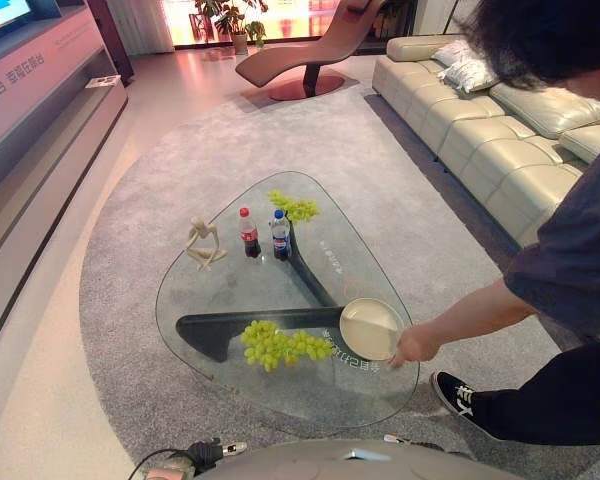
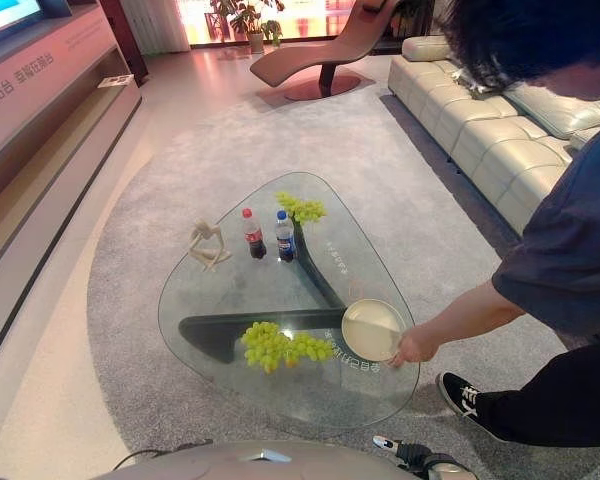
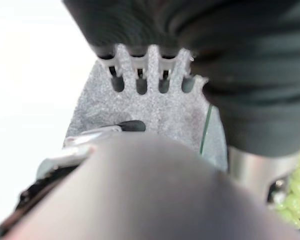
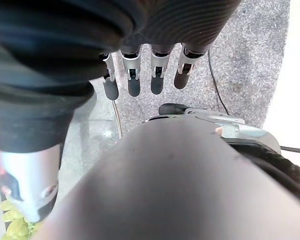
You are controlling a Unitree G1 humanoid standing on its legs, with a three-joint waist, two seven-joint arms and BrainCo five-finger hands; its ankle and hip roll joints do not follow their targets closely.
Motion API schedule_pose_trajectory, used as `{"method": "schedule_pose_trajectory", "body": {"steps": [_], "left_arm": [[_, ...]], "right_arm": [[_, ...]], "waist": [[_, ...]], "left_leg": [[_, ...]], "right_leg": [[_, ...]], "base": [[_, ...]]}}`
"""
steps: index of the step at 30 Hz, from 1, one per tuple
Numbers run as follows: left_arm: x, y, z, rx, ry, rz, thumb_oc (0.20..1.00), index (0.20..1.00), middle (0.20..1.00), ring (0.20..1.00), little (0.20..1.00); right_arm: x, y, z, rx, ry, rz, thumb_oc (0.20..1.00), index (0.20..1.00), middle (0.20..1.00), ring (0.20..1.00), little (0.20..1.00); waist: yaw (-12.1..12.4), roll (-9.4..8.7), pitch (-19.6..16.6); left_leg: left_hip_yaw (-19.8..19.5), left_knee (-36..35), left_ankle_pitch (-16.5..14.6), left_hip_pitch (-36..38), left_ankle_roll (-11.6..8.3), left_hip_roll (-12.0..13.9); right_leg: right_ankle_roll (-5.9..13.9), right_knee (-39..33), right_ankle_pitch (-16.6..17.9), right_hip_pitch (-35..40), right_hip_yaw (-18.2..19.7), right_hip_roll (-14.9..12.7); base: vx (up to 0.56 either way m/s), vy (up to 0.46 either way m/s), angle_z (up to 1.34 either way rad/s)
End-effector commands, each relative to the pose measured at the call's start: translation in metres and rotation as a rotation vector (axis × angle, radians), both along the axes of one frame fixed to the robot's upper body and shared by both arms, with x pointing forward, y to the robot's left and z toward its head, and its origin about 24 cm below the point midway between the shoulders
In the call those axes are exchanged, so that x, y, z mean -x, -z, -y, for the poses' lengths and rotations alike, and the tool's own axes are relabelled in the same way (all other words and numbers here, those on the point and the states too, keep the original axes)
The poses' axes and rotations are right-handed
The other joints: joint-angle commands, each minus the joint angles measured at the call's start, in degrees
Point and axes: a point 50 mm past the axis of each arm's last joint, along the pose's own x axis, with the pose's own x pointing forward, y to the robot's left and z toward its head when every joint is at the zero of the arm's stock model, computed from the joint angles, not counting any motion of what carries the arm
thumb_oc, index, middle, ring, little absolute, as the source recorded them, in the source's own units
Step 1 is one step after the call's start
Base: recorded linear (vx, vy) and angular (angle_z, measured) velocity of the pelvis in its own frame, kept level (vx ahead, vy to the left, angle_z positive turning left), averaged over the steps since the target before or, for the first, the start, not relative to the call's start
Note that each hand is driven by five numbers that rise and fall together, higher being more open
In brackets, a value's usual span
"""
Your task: Pick up fruits into the plate
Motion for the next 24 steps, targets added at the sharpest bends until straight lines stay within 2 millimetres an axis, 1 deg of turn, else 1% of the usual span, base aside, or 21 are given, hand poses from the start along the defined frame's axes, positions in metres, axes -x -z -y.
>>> {"method": "schedule_pose_trajectory", "body": {"steps": [1, 15, 20, 24], "left_arm": [[-0.019, -0.002, 0.002, -0.014, 0.024, 0.024, 1.0, 1.0, 1.0, 1.0, 1.0], [-0.019, -0.002, 0.001, -0.021, 0.03, 0.022, 1.0, 1.0, 1.0, 1.0, 1.0], [-0.02, -0.002, 0.0, -0.055, 0.06, 0.022, 1.0, 1.0, 1.0, 1.0, 1.0], [-0.03, -0.005, -0.005, -0.154, 0.2, 0.071, 1.0, 1.0, 1.0, 1.0, 1.0]], "right_arm": [[-0.022, -0.001, -0.012, -0.027, -0.009, 0.039, 1.0, 1.0, 1.0, 1.0, 1.0], [-0.022, -0.001, -0.011, -0.023, -0.012, 0.038, 1.0, 1.0, 1.0, 1.0, 1.0], [-0.022, -0.001, -0.011, -0.023, -0.013, 0.037, 1.0, 1.0, 1.0, 1.0, 1.0], [-0.024, -0.002, -0.009, -0.02, -0.024, 0.035, 1.0, 1.0, 1.0, 1.0, 1.0]], "waist": [[1.08, -0.96, 3.19], [0.97, -0.85, 3.25], [0.95, -0.85, 3.35], [0.59, -0.7, 3.69]], "left_leg": [[0.75, 0.57, -9.5, 3.36, 2.32, -1.38], [0.84, 0.53, -9.6, 3.5, 2.24, -1.3], [0.89, 0.56, -9.55, 3.45, 2.22, -1.25], [1.12, 0.65, -9.46, 3.26, 2.11, -1.15]], "right_leg": [[2.69, 2.06, -1.75, -0.39, 1.23, -1.8], [2.72, 1.92, -1.81, -0.24, 1.18, -1.87], [2.73, 2.0, -1.79, -0.38, 1.27, -1.81], [2.77, 2.1, -1.8, -0.63, 1.62, -1.72]], "base": [[0.0, 0.0, 0.0], [0.0, 0.0, 0.0], [0.0, 0.0, 0.0], [0.01, 0.001, 0.0]]}}
